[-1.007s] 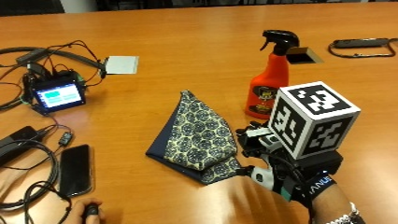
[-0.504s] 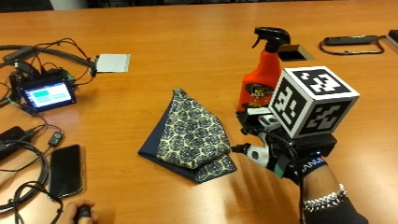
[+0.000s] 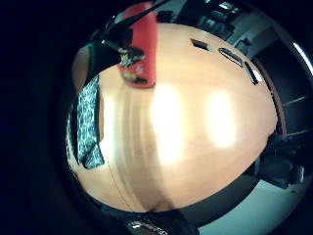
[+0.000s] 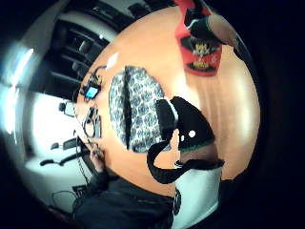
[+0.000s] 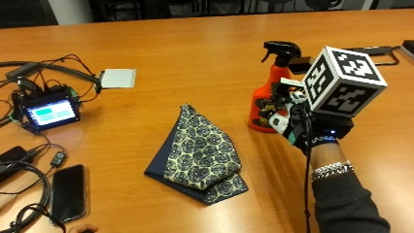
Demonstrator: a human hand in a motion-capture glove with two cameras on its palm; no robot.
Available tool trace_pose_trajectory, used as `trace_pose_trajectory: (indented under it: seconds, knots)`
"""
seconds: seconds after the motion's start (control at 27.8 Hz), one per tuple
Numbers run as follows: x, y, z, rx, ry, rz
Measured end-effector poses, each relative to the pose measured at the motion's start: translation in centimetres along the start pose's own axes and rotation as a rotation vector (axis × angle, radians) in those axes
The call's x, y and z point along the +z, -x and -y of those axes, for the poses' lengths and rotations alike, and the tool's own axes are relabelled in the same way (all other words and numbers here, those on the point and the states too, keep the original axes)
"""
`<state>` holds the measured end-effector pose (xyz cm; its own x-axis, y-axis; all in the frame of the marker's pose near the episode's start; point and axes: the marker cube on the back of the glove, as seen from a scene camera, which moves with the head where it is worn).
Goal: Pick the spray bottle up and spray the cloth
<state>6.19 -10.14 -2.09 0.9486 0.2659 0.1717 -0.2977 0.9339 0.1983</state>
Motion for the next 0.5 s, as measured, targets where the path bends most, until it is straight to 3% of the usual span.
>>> trace_pose_trajectory:
  seconds: [0.32,0.5]
  knots:
    - [0.2,-1.9,3.5,0.191,-0.063,0.05]
    - [0.4,-2.6,3.4,0.285,-0.226,0.089]
